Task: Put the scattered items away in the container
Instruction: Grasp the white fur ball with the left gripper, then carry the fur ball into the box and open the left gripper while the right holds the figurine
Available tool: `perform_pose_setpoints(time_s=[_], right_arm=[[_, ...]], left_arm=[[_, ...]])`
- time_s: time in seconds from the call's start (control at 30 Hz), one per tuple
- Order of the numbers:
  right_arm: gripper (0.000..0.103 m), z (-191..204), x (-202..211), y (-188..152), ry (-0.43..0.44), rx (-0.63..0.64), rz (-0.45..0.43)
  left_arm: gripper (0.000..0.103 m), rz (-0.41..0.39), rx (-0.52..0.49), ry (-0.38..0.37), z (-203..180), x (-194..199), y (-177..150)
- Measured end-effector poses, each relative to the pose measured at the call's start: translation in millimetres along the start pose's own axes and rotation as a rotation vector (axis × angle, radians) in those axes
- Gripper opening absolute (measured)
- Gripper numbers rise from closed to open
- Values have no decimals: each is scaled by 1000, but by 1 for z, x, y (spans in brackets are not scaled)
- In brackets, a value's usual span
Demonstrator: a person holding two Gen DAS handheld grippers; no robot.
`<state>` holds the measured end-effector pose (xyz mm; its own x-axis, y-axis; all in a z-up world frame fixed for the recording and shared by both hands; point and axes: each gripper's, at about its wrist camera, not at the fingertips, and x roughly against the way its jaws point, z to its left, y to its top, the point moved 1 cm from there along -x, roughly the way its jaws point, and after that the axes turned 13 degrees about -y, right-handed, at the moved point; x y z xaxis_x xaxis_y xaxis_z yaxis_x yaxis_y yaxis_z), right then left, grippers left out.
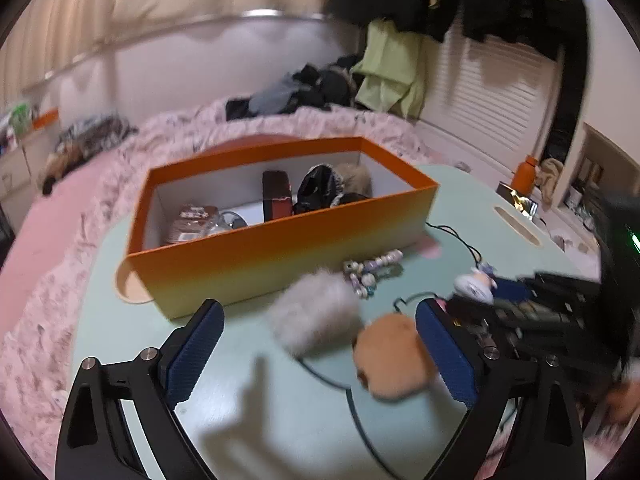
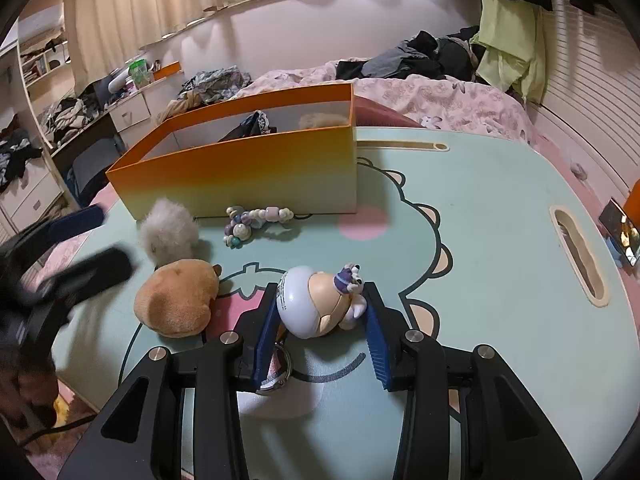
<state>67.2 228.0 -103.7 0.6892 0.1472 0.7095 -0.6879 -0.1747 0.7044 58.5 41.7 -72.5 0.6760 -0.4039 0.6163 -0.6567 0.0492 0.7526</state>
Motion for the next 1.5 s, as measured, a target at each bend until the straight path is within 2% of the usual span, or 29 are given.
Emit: perform_pose_setpoints(time_s=[0.13,0.17,0.2,0.23,0.3,0.37,0.53,0.73,1.03,1.13,1.23,1.3,1.5], right_arm=[[41,-2,1,0,18,-13,-1],[41,-2,1,0,21,-15,-2],[41,-2,1,0,22,-16,-2],[41,-2,1,0,24,-16,-2],[41,-3,2,0,27,-18,-2],[41,-3,2,0,33,-23,-1],[41,-3,2,0,32,-24,-2],[42,2,6,-1,37,-5,-9],[42,22,25,8,-11,92,-93],[42,26,30,19,-25,106,-124],[42,31,34,38,18,103,-131],[42,37,40,56,25,122,-174],[42,62,53,115,-47,175,-314]], left_arm=[[80,73,71,-26,8,-24,0],[70,87,91,-33,11,-28,-3],[51,92,112,-41,14,-32,-6],[39,81,130,-60,17,-33,-9],[38,51,163,-108,24,-30,-13],[38,12,165,-121,26,-20,-15],[38,-52,72,-90,19,10,-17],[38,-97,34,-78,17,33,-5],[38,-147,13,-59,20,43,20],[38,-152,7,-44,23,41,33],[38,-153,20,-25,30,38,50],[38,-160,27,-19,35,37,62],[38,-152,39,37,48,20,91]])
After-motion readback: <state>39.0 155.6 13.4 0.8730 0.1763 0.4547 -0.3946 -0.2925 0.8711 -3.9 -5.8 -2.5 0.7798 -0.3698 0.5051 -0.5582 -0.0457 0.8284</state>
